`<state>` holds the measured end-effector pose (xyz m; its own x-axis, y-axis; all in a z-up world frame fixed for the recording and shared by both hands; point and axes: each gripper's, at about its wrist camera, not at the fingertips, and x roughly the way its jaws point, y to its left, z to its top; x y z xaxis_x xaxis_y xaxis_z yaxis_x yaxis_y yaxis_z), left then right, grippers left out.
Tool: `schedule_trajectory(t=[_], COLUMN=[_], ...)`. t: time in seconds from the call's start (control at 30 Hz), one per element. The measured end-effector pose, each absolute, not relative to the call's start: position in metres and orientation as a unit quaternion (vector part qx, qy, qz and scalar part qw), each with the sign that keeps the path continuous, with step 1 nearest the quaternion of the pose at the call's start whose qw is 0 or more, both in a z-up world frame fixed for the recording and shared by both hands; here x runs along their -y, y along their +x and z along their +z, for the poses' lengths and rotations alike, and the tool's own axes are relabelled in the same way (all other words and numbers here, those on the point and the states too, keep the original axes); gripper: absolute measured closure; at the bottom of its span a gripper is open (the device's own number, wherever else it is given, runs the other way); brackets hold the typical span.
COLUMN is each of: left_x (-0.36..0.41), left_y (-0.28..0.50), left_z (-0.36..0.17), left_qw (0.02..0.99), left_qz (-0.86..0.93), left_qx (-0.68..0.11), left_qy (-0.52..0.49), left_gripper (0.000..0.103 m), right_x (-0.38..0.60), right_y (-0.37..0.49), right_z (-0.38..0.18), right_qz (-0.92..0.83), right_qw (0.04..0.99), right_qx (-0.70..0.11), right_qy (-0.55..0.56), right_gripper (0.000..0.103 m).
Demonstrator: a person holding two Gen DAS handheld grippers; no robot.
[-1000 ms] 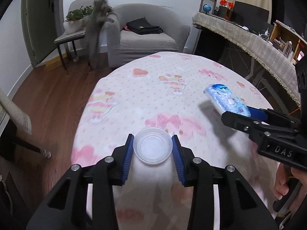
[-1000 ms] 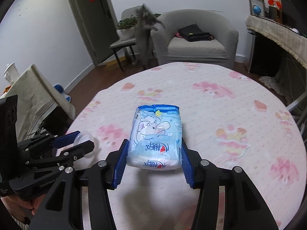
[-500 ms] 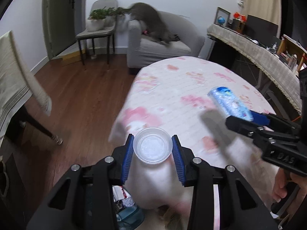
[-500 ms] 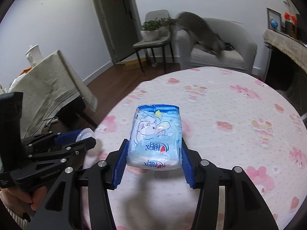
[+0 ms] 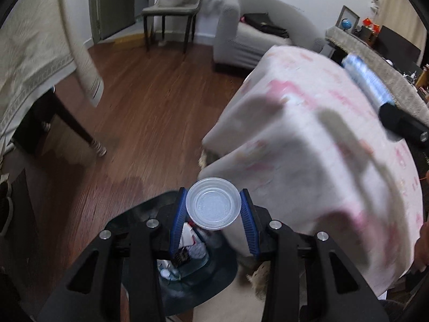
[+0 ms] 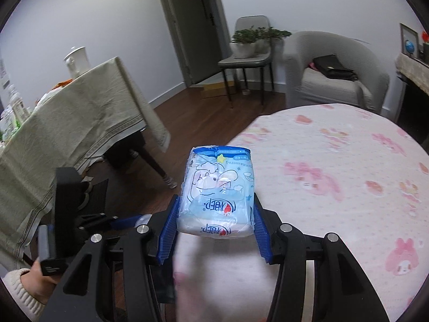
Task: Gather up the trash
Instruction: 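Carry the wipes pack and clear lid over the teal bin and open both tools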
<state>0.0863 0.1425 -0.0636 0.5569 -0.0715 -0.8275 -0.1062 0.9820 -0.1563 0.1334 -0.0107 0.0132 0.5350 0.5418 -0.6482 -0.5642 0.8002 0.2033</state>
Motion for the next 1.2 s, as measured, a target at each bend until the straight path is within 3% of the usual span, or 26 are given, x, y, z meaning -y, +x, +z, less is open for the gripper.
schedule_trajectory(t=[1.03,1.1,1.2], left_x=[-0.207,-0.206,-0.212], left_y=[0.026,0.024,0.02], left_z=[-0.211,-0.214,-0.2], left_qw=[0.76,0.756,0.766], left_qz=[0.052,0.051,0.056], left_qx=[-0.633,-0.638,-0.625], left_qy=[-0.137,-0.134,-0.138], left_gripper=[0.061,0.05,0.05], right_x=[-0.112,-0.113,-0.117], right_y=[0.099,0.097,0.09], right_z=[-0.035,-0.041,-0.052], right_qz=[0.393,0.393,0.386], right_qw=[0.817,0.815,0.816], right_qx=[-0.412,-0.417,-0.42], right_qy=[-0.091,-0.088,-0.093], right_gripper=[0.051,0.051,0.051])
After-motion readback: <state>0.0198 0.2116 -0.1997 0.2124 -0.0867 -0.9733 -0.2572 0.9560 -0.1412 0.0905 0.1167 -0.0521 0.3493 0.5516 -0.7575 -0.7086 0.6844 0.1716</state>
